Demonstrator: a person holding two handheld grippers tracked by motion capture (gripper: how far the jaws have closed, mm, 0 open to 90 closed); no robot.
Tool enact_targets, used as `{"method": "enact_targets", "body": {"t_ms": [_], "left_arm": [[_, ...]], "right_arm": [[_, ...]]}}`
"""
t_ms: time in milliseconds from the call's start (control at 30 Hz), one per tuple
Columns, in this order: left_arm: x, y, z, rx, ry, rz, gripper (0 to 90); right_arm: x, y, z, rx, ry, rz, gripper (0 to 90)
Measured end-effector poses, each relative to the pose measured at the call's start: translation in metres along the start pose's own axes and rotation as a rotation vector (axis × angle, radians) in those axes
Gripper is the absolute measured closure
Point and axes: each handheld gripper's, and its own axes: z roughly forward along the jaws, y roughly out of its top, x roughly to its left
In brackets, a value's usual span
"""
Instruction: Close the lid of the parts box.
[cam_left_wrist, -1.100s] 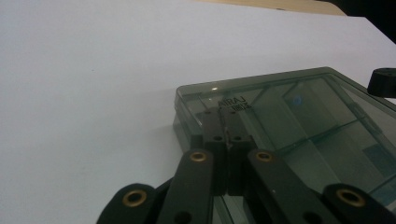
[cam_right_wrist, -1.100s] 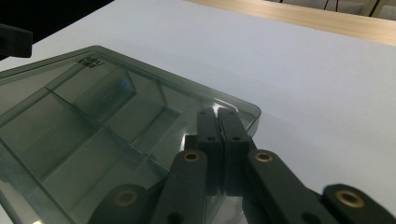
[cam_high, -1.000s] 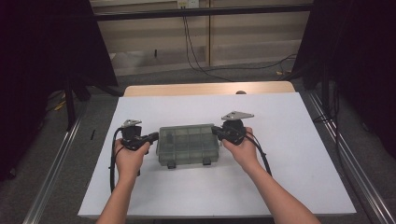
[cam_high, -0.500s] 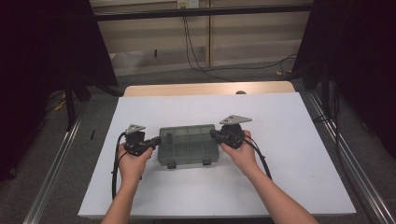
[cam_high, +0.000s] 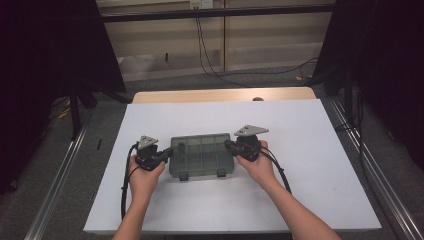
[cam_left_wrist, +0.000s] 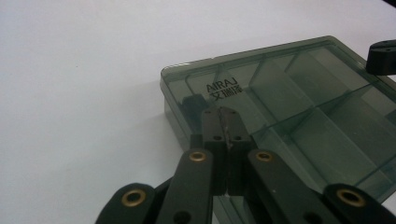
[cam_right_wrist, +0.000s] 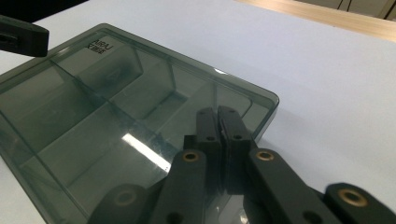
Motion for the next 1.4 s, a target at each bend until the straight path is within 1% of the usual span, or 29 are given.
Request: {"method": "enact_targets", "body": {"t_ms": [33, 100, 133, 200, 233, 267, 300, 333, 367, 400, 467, 500, 533, 567, 600, 633, 700, 767, 867, 933, 1000, 1133, 1200, 1300, 1400], "left_arm": [[0.000, -0.001, -0.001, -0.005, -0.001, 0.001, 88.5], [-0.001, -0.002, -0.002, -0.021, -0.009, 0.031, 78.0], [-0.001, -0.002, -0.002, -0.032, -0.008, 0.033, 74.4], [-0.001, -0.004, -0.005, -0.046, -0.021, 0.035, 68.8], [-0.001, -0.004, -0.007, -0.058, -0.021, 0.035, 66.5], [0.000, -0.005, -0.009, -0.067, -0.021, 0.039, 63.7], [0.001, -0.005, -0.011, -0.081, -0.029, 0.040, 61.0], [0.001, -0.006, -0.012, -0.093, -0.037, 0.041, 59.6], [0.001, -0.007, -0.014, -0.100, -0.039, 0.042, 55.8], [0.001, -0.008, -0.015, -0.099, -0.042, 0.043, 50.8], [0.001, -0.009, -0.016, -0.113, -0.054, 0.042, 43.4], [0.001, -0.009, -0.017, -0.114, -0.053, 0.053, 42.8], [0.001, -0.010, -0.017, -0.120, -0.054, 0.055, 41.3], [0.002, -0.010, -0.018, -0.123, -0.050, 0.052, 38.0], [0.002, -0.011, -0.018, -0.121, -0.056, 0.051, 35.0], [0.002, -0.011, -0.018, -0.123, -0.065, 0.051, 33.5], [0.001, -0.012, -0.019, -0.125, -0.068, 0.064, 31.9], [-0.001, -0.012, -0.020, -0.129, -0.081, 0.061, 27.8], [-0.001, -0.013, -0.020, -0.130, -0.102, 0.066, 23.6], [-0.001, -0.014, -0.021, -0.123, -0.099, 0.082, 20.7], [-0.002, -0.015, -0.021, -0.128, -0.115, 0.078, 18.2], [-0.004, -0.016, -0.022, -0.136, -0.131, 0.087, 15.9], [-0.004, -0.017, -0.023, -0.142, -0.138, 0.086, 15.0], [-0.002, -0.018, -0.024, -0.145, -0.137, 0.077, 13.7], [-0.001, -0.020, -0.027, -0.149, -0.138, 0.093, 12.2]], "right_arm": [[0.000, 0.000, 0.000, -0.004, 0.007, 0.005, 84.6], [0.000, -0.001, -0.001, -0.008, 0.026, 0.001, 78.6], [0.000, -0.001, -0.002, -0.007, 0.036, 0.004, 75.1], [-0.001, -0.001, -0.006, -0.015, 0.041, 0.003, 68.0], [-0.001, 0.000, -0.008, -0.020, 0.054, 0.010, 64.3], [-0.001, 0.001, -0.010, -0.028, 0.062, 0.006, 60.0], [-0.002, 0.001, -0.012, -0.039, 0.060, -0.003, 56.3], [-0.002, 0.002, -0.015, -0.045, 0.066, -0.015, 55.3], [-0.003, 0.002, -0.017, -0.045, 0.068, -0.026, 52.1], [-0.004, 0.001, -0.019, -0.050, 0.065, -0.024, 48.6], [-0.006, -0.001, -0.023, -0.056, 0.087, -0.010, 45.0], [-0.007, -0.002, -0.025, -0.059, 0.088, -0.006, 42.9], [-0.008, -0.003, -0.027, -0.061, 0.087, -0.002, 42.0], [-0.008, -0.005, -0.029, -0.066, 0.092, 0.001, 40.6], [-0.009, -0.006, -0.031, -0.072, 0.096, 0.001, 38.2], [-0.010, -0.007, -0.033, -0.073, 0.092, 0.000, 36.1], [-0.012, -0.010, -0.037, -0.074, 0.098, 0.004, 34.6], [-0.014, -0.013, -0.040, -0.069, 0.090, 0.000, 29.9], [-0.017, -0.017, -0.045, -0.078, 0.089, 0.003, 27.3], [-0.019, -0.020, -0.048, -0.079, 0.088, 0.009, 23.8], [-0.020, -0.023, -0.050, -0.076, 0.090, 0.006, 22.2], [-0.021, -0.026, -0.056, -0.082, 0.101, -0.001, 17.8], [-0.022, -0.029, -0.060, -0.089, 0.101, -0.002, 17.1], [-0.024, -0.033, -0.065, -0.094, 0.101, -0.002, 14.7], [-0.028, -0.038, -0.071, -0.093, 0.095, -0.004, 13.2]]}}
